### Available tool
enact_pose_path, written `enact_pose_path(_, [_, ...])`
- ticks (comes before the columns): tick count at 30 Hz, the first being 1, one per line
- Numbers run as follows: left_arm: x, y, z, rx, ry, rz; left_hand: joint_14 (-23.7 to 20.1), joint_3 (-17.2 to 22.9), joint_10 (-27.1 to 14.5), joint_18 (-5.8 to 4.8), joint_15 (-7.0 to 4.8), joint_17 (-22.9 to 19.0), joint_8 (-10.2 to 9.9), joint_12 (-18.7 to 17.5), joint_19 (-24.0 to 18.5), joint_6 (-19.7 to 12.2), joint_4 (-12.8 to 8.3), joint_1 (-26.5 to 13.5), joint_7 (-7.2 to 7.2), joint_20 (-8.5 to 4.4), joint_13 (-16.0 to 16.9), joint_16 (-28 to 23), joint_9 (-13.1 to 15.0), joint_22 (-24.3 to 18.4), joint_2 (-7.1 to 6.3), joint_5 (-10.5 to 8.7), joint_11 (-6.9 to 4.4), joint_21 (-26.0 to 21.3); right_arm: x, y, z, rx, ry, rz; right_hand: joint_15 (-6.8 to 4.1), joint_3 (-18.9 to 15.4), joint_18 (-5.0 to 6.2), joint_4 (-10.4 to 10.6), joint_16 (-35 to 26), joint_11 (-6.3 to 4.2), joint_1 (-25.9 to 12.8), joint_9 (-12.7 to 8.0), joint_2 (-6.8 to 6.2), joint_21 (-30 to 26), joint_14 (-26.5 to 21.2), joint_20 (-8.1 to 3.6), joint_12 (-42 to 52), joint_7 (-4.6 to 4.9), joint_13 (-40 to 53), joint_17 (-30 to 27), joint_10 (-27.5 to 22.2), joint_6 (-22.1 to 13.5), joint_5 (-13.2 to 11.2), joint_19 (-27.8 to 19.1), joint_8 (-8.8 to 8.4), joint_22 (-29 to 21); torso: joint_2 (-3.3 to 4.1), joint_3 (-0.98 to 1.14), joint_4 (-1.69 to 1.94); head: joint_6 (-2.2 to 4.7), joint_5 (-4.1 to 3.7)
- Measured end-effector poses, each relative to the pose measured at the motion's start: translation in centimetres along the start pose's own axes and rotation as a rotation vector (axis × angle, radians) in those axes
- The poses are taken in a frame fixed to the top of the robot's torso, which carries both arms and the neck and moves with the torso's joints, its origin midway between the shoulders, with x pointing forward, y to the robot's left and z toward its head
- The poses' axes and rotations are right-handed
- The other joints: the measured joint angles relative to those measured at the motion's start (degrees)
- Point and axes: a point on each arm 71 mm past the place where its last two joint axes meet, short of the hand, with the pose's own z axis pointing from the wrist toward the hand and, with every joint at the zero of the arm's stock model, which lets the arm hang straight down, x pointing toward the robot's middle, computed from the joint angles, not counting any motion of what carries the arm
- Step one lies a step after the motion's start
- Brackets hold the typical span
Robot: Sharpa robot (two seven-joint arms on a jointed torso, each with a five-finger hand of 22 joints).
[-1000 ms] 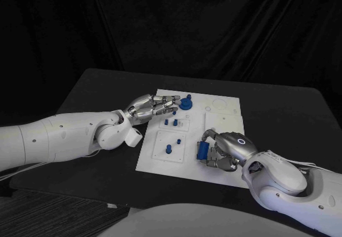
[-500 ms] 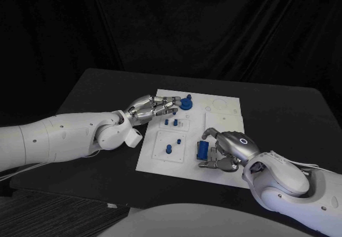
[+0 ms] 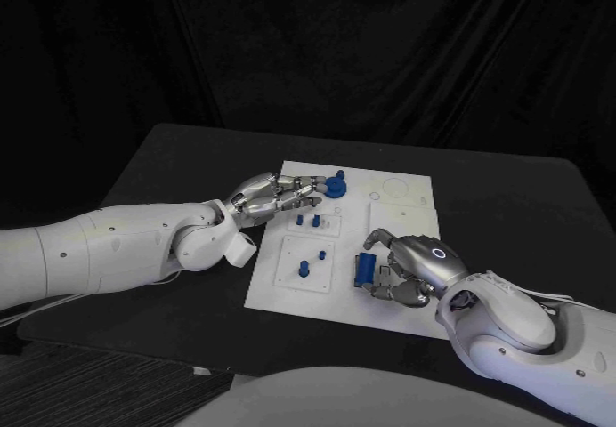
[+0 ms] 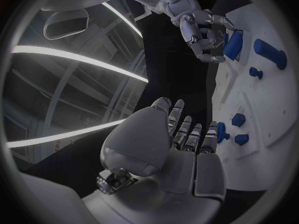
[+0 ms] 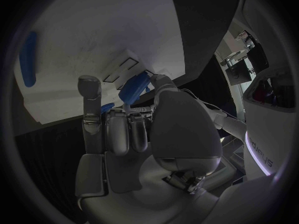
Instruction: Assemble the parts on the task board
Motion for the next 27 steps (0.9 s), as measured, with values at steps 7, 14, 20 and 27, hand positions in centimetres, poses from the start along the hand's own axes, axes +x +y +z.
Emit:
enact_pose_path(7, [0.05,0.05,0.03,-0.003,0.003,-0.002,0.0,0.0,0.0,0.0,0.0,0.0,0.0,0.0,0.0,0.0,0.0,0.0,0.0,0.0,0.0,0.0,0.0,0.0,0.0,0.0,0.0,0.0,0.07,0.01,0.09,0.0,0.005,-0.003,0.0,0.0,0.0,0.0,0.18,0.0,0.0,-0.59,0.0,0.03,0.0,-0.1,0.0,0.21,0.0,0.0,0.0,-0.22,-0.03,0.54,0.0,0.0,0.03,0.01,0.0,0.0,-0.05])
enact_pose_path(14, [0.08,0.08,0.03,-0.006,0.006,-0.004,0.0,0.0,0.0,0.0,0.0,0.01,0.0,0.0,0.0,0.0,0.0,0.0,0.0,0.0,0.0,0.0,0.0,0.0,0.0,0.0,0.0,0.0,0.21,-0.1,0.22,0.004,0.017,-0.01,0.0,0.94,0.0,-0.92,0.18,0.01,0.02,-0.96,0.01,0.05,0.0,-0.09,0.0,-0.1,0.0,0.0,0.0,0.13,-0.02,0.51,1.03,0.0,0.08,-0.01,0.04,0.0,-0.08])
enact_pose_path(20, [0.13,0.12,0.06,-0.007,0.008,-0.006,0.0,0.0,0.0,0.0,0.0,0.01,0.0,0.0,0.0,0.0,0.0,0.0,0.0,0.0,0.0,0.0,0.0,0.0,0.0,0.0,0.0,0.0,0.29,-0.01,0.29,0.002,0.027,-0.013,0.0,0.94,0.0,-0.92,0.18,0.01,0.76,-1.83,0.75,0.05,0.0,-0.09,0.0,0.17,0.0,0.0,0.0,2.54,2.46,0.52,1.83,0.0,0.08,-0.02,0.07,0.0,-0.09])
enact_pose_path(27, [0.19,0.17,0.09,-0.009,0.011,-0.008,0.01,0.0,0.0,0.0,0.01,0.02,0.0,0.0,0.01,0.0,0.0,0.0,0.0,0.0,0.0,0.0,0.0,0.01,0.0,0.0,0.01,0.0,0.3,0.01,0.3,0.001,0.029,-0.014,0.0,1.89,0.0,-0.78,0.19,0.0,0.76,-3.77,0.75,0.05,0.0,-0.3,0.0,-0.01,0.0,0.0,0.0,3.72,8.95,0.91,2.17,0.0,0.04,-0.02,0.05,0.0,0.02])
